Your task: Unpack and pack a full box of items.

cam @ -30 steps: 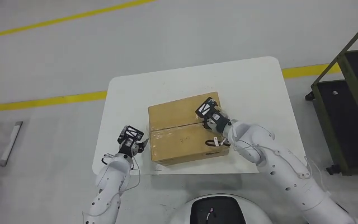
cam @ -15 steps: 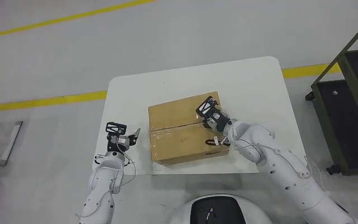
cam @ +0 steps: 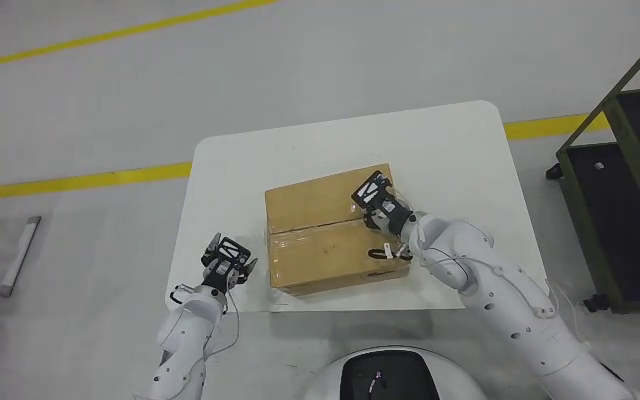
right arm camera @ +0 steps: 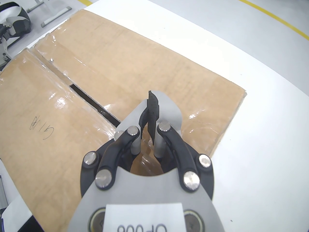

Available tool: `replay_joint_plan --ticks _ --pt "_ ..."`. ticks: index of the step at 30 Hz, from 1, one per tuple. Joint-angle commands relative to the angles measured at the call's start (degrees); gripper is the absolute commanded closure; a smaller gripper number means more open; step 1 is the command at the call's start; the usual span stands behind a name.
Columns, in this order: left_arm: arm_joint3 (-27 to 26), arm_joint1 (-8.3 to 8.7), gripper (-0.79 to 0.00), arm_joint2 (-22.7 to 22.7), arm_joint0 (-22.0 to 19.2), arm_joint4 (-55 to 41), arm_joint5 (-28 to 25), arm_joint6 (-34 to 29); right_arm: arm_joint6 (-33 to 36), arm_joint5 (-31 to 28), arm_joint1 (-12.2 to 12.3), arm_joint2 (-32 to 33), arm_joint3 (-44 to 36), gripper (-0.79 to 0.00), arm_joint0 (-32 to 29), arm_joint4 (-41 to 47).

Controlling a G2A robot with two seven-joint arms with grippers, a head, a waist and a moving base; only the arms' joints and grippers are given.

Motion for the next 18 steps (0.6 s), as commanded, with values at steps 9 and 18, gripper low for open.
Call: replay_joint_plan --ticks 9,18 --pt "5.9 -1.31 -0.785 6.0 -5.8 -1.4 2.2 4.2 0.2 0.1 -0.2 0.1 0.1 0.000 0.1 -0.2" --pt "8.3 -1.88 0.000 6.5 -7.8 -5.1 3.4 7.4 0.3 0.3 -0.3 0.8 0.0 0.000 -0.1 -0.2"
